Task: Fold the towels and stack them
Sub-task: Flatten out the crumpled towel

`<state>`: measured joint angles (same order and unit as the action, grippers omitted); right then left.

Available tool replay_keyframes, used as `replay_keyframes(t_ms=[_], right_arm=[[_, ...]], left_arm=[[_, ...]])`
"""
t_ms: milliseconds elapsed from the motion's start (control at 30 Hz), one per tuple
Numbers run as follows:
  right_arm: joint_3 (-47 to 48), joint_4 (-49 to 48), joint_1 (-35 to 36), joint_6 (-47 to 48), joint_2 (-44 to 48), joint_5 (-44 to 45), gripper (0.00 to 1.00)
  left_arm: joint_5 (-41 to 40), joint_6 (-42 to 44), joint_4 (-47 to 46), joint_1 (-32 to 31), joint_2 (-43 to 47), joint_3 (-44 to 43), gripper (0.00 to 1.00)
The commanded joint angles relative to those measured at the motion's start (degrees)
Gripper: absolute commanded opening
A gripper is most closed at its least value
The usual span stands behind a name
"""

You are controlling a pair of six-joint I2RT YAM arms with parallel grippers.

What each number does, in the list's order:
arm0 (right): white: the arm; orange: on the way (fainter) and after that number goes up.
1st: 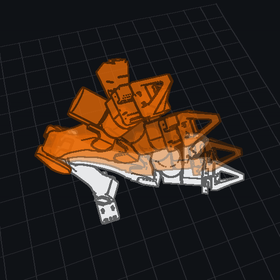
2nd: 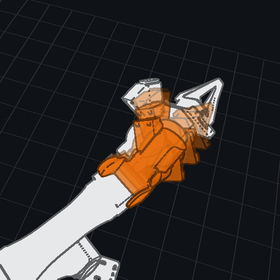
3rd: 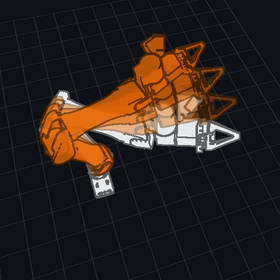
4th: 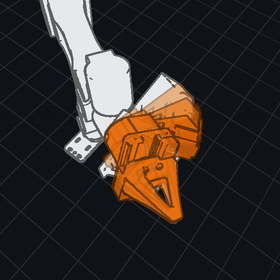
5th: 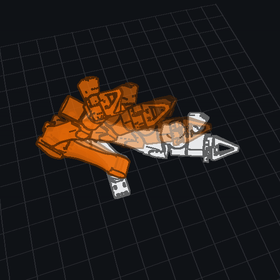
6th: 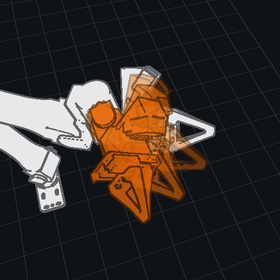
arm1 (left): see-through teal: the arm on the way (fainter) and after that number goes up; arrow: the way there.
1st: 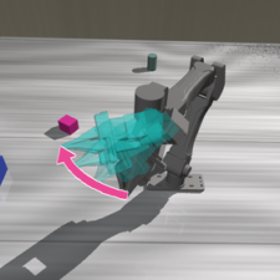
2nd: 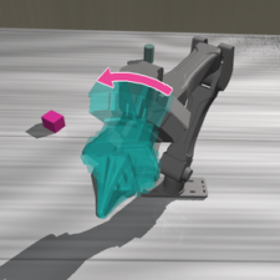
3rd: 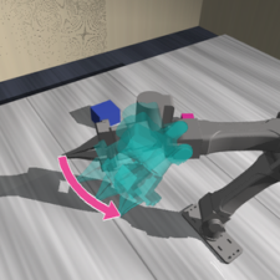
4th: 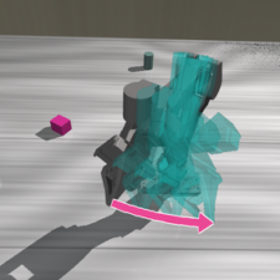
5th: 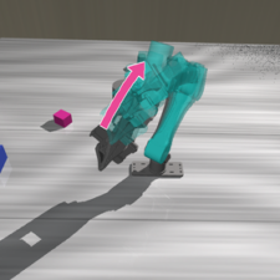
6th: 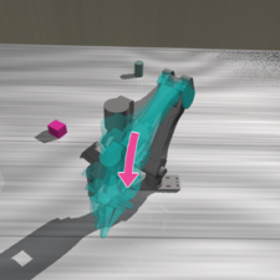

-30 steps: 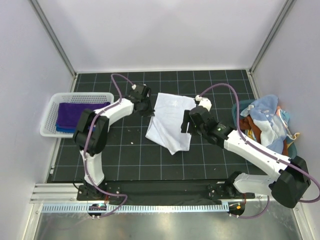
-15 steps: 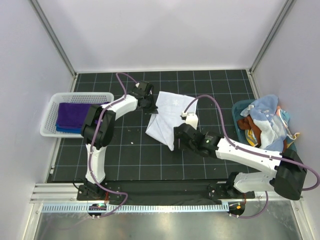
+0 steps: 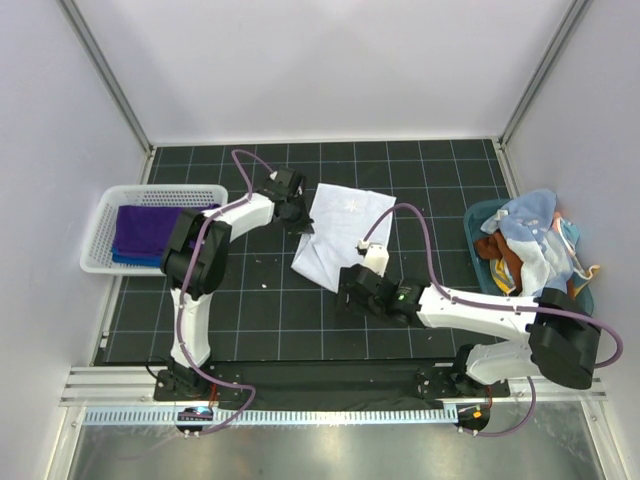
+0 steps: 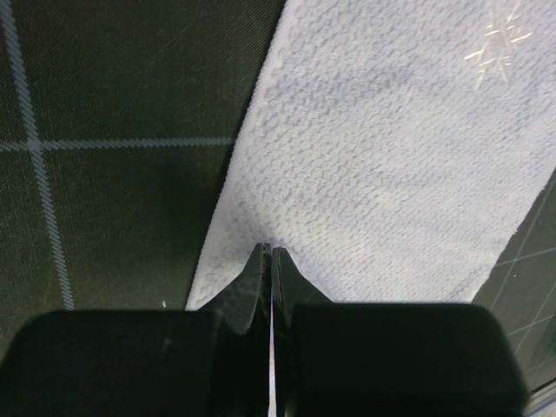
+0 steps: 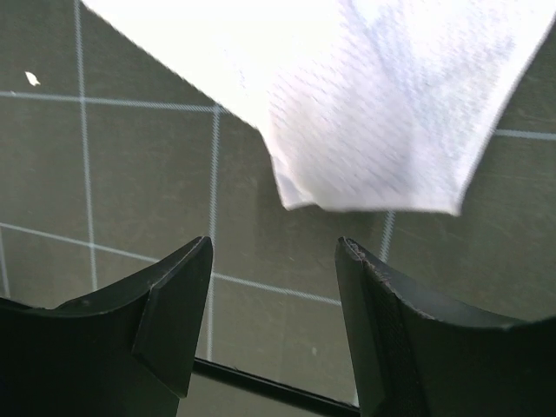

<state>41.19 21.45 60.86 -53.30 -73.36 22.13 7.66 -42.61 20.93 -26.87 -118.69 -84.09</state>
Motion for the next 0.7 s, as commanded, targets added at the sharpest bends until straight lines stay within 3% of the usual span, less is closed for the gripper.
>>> replay_keyframes(t_ms=[0,367,667], right_arm=[[0.12,-7.21,0.14,-3.83,-1.52,1.60,0.66],[-1.37,-9.94,-0.13,-8.31,-5.12,6.61,0.63],[-2.52,-11.96,-1.71,-10.07,-7.85,5.73,0.59]], left_arm=[[1.30,0.86,-1.59,-0.02,3.91,2.09,0.00],[1.39,0.95,-1.24,-0.02,5.05,2.27,0.00],[1.66,0.95,-1.06,-0.11,6.37,3.32,0.00]])
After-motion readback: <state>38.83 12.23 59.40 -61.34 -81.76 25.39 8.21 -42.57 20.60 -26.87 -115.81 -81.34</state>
